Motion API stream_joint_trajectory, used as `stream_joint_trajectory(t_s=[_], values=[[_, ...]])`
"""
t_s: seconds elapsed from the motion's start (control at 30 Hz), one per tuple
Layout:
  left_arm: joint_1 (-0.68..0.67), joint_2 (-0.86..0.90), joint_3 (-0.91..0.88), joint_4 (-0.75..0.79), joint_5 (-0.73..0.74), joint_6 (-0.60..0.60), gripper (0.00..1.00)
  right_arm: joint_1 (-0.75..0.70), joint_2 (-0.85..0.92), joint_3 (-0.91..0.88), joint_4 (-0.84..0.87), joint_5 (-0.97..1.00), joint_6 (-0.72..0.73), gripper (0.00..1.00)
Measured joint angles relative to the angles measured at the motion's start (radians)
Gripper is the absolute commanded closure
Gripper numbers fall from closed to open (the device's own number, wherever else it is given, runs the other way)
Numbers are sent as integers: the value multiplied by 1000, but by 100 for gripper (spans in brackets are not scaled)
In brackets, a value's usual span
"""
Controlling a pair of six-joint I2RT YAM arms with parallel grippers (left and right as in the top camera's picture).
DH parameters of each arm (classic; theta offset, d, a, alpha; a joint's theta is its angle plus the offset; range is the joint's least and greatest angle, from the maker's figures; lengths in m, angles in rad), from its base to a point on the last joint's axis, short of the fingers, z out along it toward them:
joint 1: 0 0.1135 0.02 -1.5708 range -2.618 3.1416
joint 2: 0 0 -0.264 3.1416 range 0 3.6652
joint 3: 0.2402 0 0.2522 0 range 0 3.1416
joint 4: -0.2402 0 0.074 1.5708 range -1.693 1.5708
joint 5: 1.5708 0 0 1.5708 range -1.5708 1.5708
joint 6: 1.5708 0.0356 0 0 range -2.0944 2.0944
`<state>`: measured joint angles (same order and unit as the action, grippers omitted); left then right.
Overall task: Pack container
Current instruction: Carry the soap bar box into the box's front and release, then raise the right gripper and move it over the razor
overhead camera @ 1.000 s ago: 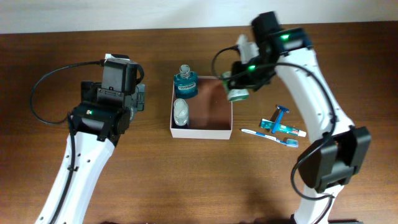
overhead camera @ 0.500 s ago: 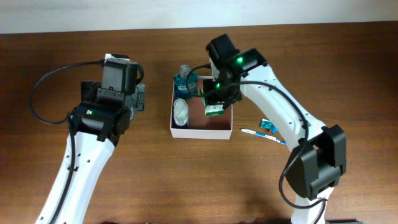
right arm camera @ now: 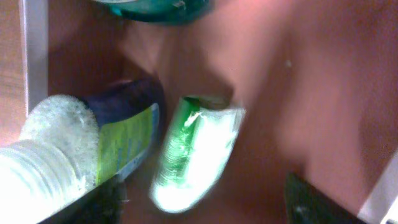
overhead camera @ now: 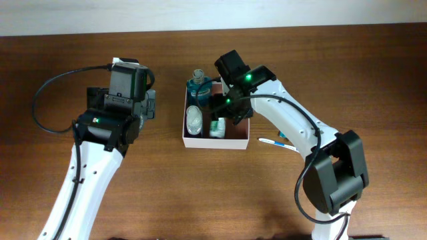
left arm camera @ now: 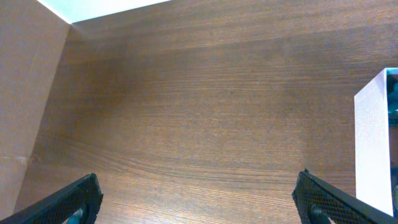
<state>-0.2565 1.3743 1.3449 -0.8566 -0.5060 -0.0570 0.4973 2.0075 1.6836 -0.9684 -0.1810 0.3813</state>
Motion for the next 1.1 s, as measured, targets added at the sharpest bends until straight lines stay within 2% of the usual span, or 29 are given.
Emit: stream_joint_trajectory(t_s=[0.2,0.57,0.73,0.77,0.93,1.1], values=[[0,0,0,0,0,0,1,-27,-14,1,-88,0,-23,1],[0,0,0,0,0,0,1,-193,-351,3,-275,86,-53,1],[0,0,0,0,0,0,1,-259,-390,8,-360,134,-55,1],[0,0,0,0,0,0,1,-272,-385,8,-368,137,-56,4],[0,0,0,-1,0,0,1,-355,-374,-70,-343,154,-39,12],[0,0,0,0,0,0,1,-443,-370,-261,-204,170,18,19]])
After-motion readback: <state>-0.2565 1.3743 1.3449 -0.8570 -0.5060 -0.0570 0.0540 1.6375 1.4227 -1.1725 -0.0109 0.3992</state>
